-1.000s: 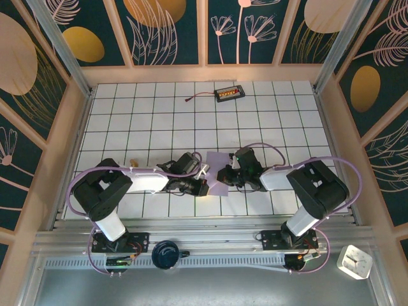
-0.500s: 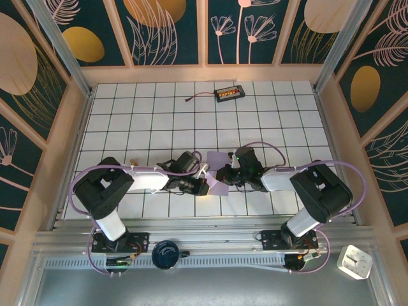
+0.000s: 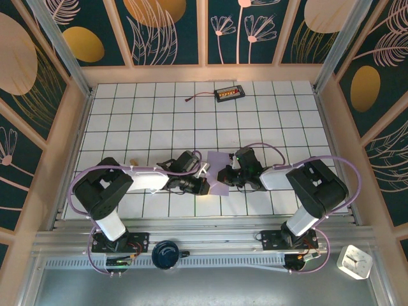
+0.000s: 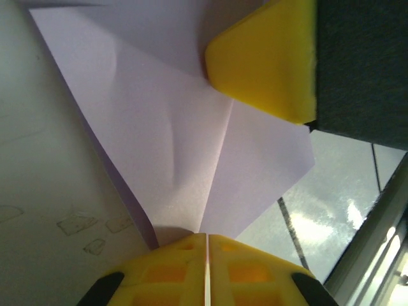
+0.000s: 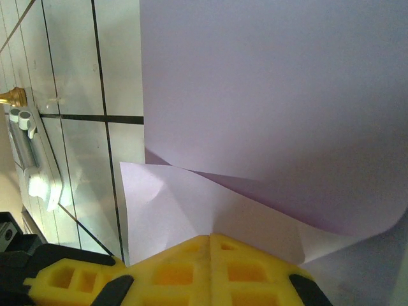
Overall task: Fold a paper plane with a square sheet of paper (pick it up from the middle)
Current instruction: Fold the triangle a second time at the center of the table.
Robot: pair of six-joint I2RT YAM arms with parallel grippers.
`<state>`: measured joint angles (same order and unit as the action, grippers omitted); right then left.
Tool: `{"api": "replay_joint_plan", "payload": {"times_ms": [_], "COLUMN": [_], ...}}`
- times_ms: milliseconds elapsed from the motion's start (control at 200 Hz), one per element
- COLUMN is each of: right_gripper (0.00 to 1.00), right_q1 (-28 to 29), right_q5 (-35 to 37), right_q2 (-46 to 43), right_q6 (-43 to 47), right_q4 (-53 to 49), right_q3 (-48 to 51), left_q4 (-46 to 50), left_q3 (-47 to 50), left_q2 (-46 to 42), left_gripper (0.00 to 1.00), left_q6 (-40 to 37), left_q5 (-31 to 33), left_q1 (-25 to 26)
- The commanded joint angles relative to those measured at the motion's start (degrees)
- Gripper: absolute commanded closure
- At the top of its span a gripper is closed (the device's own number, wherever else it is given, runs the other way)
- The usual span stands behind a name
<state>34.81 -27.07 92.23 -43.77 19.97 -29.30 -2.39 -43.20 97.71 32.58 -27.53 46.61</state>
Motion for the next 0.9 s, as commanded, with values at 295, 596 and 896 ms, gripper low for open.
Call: {"api": "replay_joint_plan", "payload": {"times_ms": [295, 596, 896], "right_gripper": [1.0, 1.0, 1.0], "right_q1": [-0.6, -0.6, -0.9], "right_q5": [1.5, 2.5, 5.3], "right_q2": [0.9, 0.7, 0.8], "right_q6": [1.0, 1.2, 3.3], "right_q4": [-1.6, -2.8, -8.0], "right_q3": [0.3, 0.9, 0.7], "left_q4": [-2.9, 0.5, 1.6], "left_q3": [-3.7, -4.2, -1.1], "left_q2": [3.2, 5.1, 4.4], "left_gripper": [0.9, 0.95, 0.98], "left_q6": [1.5, 0.2, 1.3], "left_q5": [-3.2, 1.3, 0.9], "left_q1": [0.0, 0.0, -0.2]}}
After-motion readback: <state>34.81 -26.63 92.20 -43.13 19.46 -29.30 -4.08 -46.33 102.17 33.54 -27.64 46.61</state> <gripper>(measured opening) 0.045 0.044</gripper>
